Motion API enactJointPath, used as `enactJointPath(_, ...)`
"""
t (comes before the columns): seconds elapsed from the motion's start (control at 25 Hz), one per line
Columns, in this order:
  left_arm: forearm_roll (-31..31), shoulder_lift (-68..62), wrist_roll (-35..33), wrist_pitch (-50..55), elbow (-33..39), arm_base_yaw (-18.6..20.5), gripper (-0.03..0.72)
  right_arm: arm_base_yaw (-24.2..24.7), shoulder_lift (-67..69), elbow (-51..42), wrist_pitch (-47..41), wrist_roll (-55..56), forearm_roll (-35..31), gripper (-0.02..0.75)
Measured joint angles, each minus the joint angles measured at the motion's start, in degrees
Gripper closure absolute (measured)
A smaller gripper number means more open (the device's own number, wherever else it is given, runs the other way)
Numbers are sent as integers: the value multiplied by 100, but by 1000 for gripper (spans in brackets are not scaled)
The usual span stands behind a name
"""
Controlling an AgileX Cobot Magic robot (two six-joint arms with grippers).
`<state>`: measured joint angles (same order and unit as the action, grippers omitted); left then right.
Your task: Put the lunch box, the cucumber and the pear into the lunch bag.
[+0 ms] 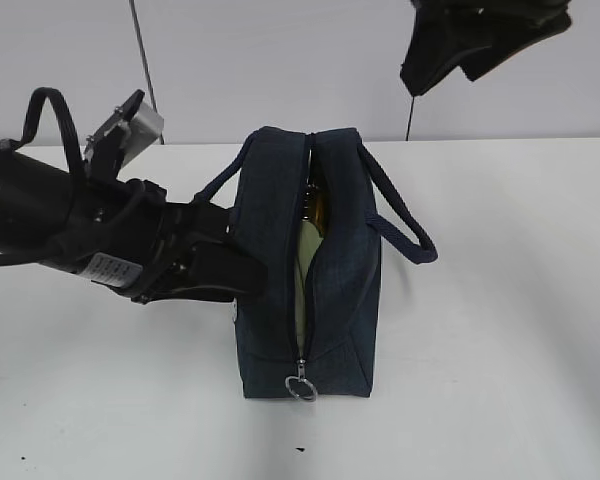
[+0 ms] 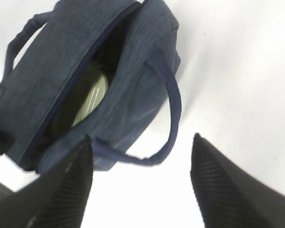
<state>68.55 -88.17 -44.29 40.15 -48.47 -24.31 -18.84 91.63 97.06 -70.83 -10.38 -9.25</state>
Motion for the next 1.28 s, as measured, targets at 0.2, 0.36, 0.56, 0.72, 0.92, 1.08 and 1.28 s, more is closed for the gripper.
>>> enactJointPath(0.2,-7,0,-36,106,0,0,414,0,-1082,-1350,160,-102,-48,265)
enactJointPath(0.36,-18,0,-240,268,0,0,423,0,-2002,-2654,980,-509,-479,286)
enactJointPath(0.56,-41,0,-556,322,-6,0,428,0,-2667,-3965,1759,-1549,-1486,295)
enactJointPath(0.72,-46,0,-578,296,-37,0,433,0,-2700,-4817,2037,-2714,-2486,298)
enactJointPath(0.92,-46,0,-578,221,-48,0,472,0,-2700,-5775,2588,-4945,-4443,298)
enactJointPath(1.08,-2,0,-578,112,-48,0,510,0,-2700,-6367,2747,-6259,-5860,298)
enactJointPath(1.28,72,0,-578,88,-48,0,606,0,-2700,-6555,2842,-6544,-6532,299)
